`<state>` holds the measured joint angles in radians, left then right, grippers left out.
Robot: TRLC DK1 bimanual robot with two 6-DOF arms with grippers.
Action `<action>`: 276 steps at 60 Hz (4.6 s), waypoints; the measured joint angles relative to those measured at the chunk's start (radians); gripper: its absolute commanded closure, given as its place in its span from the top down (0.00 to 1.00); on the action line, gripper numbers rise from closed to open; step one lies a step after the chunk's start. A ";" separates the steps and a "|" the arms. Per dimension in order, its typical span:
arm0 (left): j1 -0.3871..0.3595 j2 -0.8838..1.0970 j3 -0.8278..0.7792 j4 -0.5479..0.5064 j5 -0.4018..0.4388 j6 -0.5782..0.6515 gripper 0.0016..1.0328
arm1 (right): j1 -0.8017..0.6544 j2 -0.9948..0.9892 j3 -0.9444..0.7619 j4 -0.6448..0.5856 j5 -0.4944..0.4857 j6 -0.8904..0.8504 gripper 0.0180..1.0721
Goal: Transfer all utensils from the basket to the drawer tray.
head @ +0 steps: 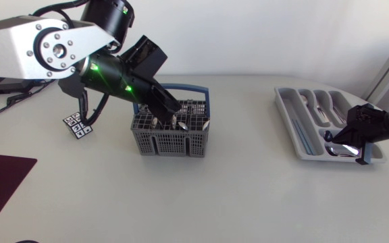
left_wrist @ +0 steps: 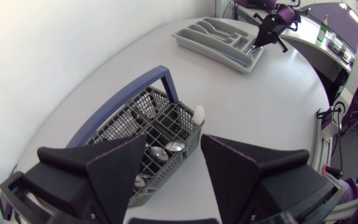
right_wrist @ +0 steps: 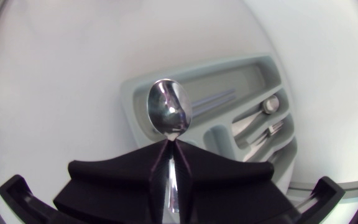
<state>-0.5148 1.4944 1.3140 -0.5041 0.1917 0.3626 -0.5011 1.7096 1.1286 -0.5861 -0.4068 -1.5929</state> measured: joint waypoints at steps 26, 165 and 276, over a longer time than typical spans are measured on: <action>-0.002 -0.004 -0.021 0.002 -0.014 0.050 0.61 | -0.110 0.224 0.084 0.174 0.109 -0.224 0.11; -0.058 0.124 0.082 -0.101 -0.227 -0.113 0.49 | 0.910 -0.455 -0.211 0.043 0.215 0.913 0.61; -0.150 0.336 0.199 -0.179 -0.549 -0.322 0.03 | 0.958 -0.424 -0.214 0.089 0.230 0.946 0.61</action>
<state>-0.6651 1.8301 1.5131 -0.6830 -0.3569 0.0402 0.4568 1.2854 0.9142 -0.4973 -0.1768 -0.6464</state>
